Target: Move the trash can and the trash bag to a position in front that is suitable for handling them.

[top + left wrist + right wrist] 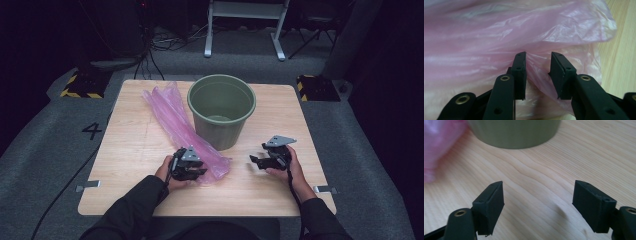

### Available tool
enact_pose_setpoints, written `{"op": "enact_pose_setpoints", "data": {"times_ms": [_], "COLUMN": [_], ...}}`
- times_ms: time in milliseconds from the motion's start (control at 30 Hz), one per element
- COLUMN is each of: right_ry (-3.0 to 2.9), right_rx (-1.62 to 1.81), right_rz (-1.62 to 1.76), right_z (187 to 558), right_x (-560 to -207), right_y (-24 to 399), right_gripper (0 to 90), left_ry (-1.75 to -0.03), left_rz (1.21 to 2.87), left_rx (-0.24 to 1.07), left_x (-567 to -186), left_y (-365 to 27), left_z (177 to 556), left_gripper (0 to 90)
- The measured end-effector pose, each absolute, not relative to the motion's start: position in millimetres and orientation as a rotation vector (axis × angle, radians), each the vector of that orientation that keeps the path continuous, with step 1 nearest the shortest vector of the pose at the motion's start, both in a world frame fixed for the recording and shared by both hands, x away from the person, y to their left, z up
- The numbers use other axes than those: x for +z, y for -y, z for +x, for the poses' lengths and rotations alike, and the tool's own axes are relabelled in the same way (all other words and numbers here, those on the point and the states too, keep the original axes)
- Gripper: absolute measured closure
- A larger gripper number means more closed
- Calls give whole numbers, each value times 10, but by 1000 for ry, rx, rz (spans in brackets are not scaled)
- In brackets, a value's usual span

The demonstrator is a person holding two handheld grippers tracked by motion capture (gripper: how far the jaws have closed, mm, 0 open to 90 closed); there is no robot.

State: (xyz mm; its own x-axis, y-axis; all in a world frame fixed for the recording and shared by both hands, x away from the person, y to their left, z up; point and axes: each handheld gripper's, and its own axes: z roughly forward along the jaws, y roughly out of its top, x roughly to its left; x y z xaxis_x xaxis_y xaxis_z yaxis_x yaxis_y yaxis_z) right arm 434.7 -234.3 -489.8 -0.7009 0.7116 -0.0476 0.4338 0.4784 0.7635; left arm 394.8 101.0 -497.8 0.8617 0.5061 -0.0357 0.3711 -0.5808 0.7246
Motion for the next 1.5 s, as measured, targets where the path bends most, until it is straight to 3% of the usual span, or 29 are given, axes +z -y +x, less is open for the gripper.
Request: {"op": "enact_pose_setpoints", "data": {"times_ms": [100,300,367,900,1000,1100,1233,1333,1500], "right_ry": [-2386,-2402,-2404,-2503,-2487,-2497,-2506,-2504,-2473], "right_rx": [1099,1145,1174,1272,1172,1112,1081,1082,1081], "right_rz": [943,913,887,732,739,757,757,743,787], "right_z": [4322,4264,4228,3949,3935,3972,3999,4010,4084], "right_x": [-4886,-4847,-4811,-4728,-4808,-4897,-4934,-4938,-4947], "right_y": [2286,2220,2194,1729,1624,1570,1581,1609,1704], "right_gripper": [255,254,254,232,311,528,721,797,809], "left_ry": [-610,-577,-585,-671,-699,-724,-760,-808,-791], "left_rz": [2264,2249,2222,2133,2125,2110,2128,2194,2241], "left_rx": [239,341,353,382,419,444,484,541,501], "left_x": [-4983,-4939,-4884,-4657,-4593,-4542,-4482,-4472,-4526], "left_y": [-808,-581,-632,-1092,-1188,-1320,-1560,-1749,-2043], "left_z": [3966,3862,3834,3887,3898,3905,3925,3943,3918], "left_gripper": [618,294,239,240,239,240,252,243,213]}}
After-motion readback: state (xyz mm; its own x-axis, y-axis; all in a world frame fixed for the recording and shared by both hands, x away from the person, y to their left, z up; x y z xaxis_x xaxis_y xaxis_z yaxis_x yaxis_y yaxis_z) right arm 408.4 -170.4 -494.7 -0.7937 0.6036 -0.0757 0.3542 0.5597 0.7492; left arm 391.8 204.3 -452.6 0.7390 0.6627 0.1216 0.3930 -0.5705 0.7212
